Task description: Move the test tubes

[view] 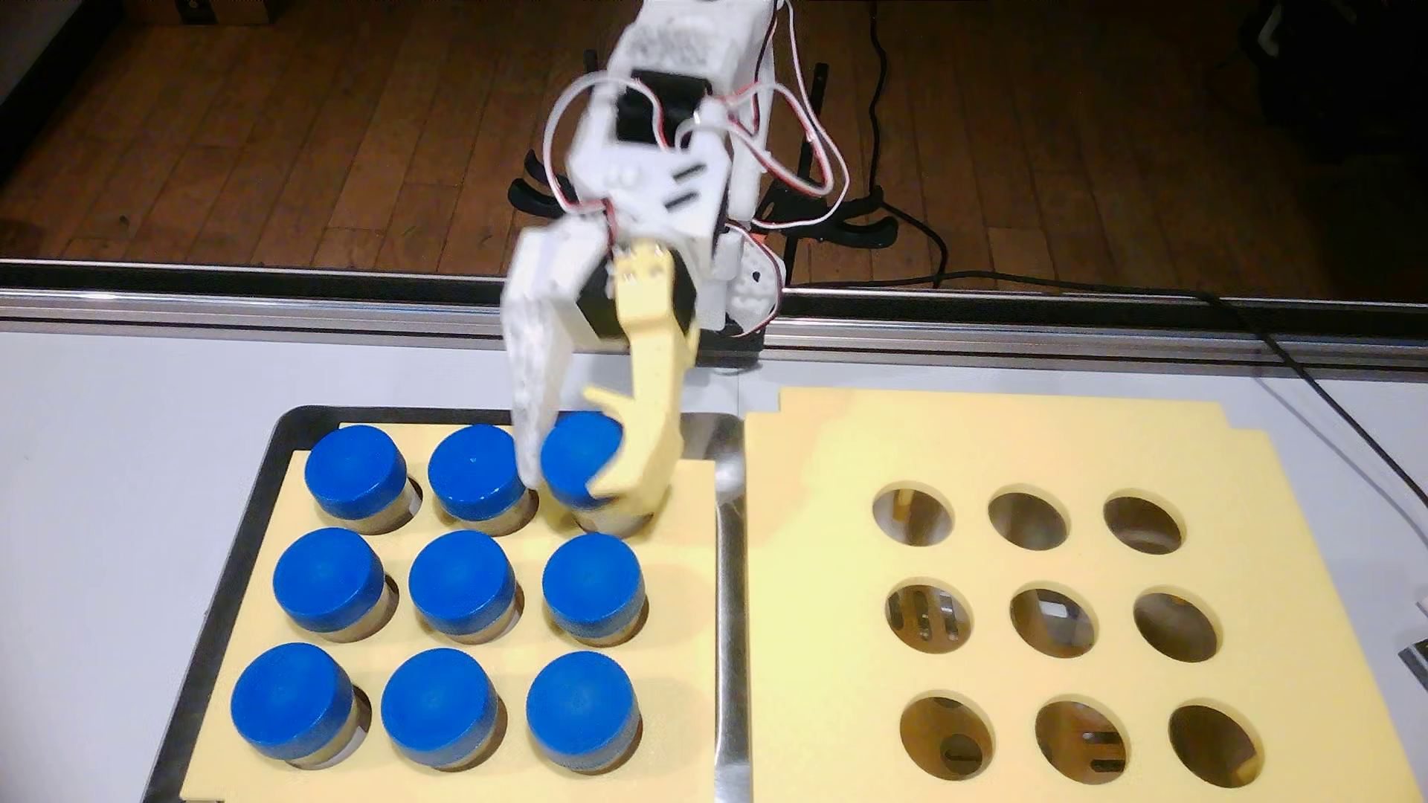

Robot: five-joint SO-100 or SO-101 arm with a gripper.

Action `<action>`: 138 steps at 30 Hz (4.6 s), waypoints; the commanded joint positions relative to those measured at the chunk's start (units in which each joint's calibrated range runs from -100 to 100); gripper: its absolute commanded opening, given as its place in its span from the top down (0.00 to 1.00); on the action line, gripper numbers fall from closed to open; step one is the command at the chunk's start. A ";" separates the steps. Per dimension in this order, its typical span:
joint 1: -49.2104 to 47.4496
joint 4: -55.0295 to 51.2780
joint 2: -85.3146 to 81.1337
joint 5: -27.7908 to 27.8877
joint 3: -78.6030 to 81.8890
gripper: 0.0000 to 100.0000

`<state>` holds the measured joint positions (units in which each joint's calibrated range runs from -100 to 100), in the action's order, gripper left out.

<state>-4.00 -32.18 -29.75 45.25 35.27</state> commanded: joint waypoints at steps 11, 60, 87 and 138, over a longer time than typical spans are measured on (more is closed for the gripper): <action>-4.93 -6.27 0.44 -0.11 -48.66 0.90; -42.58 2.90 22.67 -6.70 -22.51 0.67; 5.74 2.99 -19.89 -2.57 17.79 0.66; 8.04 7.43 2.52 3.44 -32.86 0.89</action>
<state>4.08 -23.03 -26.69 48.88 14.85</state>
